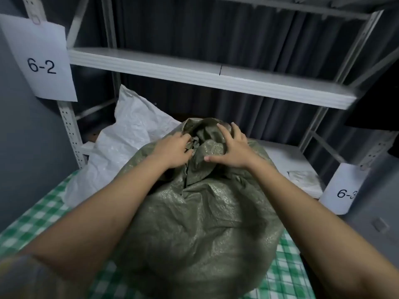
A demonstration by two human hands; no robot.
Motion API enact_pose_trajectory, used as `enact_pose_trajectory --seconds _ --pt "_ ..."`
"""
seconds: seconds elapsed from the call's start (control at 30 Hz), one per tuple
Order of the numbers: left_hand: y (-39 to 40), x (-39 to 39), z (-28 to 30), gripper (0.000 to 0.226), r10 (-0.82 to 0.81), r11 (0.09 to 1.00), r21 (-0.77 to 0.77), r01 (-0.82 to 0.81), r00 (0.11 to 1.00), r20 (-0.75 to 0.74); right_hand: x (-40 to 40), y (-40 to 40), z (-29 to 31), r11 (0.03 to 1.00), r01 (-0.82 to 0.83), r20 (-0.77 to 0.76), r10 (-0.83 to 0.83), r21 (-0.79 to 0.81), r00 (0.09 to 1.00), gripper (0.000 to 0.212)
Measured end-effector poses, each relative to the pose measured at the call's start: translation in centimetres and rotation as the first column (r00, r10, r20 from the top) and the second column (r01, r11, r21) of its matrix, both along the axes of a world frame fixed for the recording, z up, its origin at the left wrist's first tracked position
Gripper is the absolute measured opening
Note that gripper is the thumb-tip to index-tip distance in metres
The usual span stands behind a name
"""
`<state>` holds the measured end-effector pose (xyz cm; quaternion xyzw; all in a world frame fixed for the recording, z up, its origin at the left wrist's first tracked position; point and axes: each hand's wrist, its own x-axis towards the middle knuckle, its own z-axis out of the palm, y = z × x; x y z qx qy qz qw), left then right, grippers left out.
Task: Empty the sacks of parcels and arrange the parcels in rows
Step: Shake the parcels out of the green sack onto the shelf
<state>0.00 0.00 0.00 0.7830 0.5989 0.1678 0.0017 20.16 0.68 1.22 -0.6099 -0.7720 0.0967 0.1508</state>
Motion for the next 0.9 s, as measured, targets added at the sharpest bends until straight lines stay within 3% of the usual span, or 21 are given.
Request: enact_pose_trajectory --seconds 0.13,0.43,0.53,0.67,0.73,0.87,0.9 --pt "-0.7 0.1 -1.5 0.052 0.042 0.999 -0.022 -0.043 0.998 -0.046 0.3 -0.6 -0.6 0.999 -0.004 0.065 0.001 0.054 0.998 0.112" --pt "-1.4 -0.8 -3.4 0.065 0.087 0.983 -0.169 -0.065 0.988 0.131 -1.3 -0.1 -2.0 1.0 0.011 0.265 -0.016 0.019 0.964 0.11" --pt "-0.7 -2.1 -3.5 0.067 0.112 0.98 -0.184 -0.082 0.98 0.162 -3.1 0.0 -1.5 0.994 -0.04 0.279 0.01 0.101 0.96 0.11" --pt "0.5 -4.2 -4.0 0.076 0.127 0.966 -0.244 -0.083 0.977 0.174 -5.3 1.1 -1.1 0.997 -0.07 0.204 0.06 0.041 0.977 0.111" --pt "0.9 -4.5 -4.1 0.086 0.102 0.957 -0.283 -0.055 0.983 0.155 -5.6 1.9 -1.2 1.0 -0.028 0.213 0.025 0.013 0.977 0.097" --pt "2.0 -5.0 -3.3 0.114 0.001 0.945 -0.318 0.071 0.975 0.22 -7.1 2.8 -1.0 0.996 0.022 0.045 -0.026 0.085 0.999 0.014" --pt "2.2 -5.0 -3.0 0.12 -0.027 0.946 -0.304 0.11 0.964 0.264 -7.6 2.8 -0.7 0.995 0.033 -0.012 -0.032 0.092 0.999 0.007"
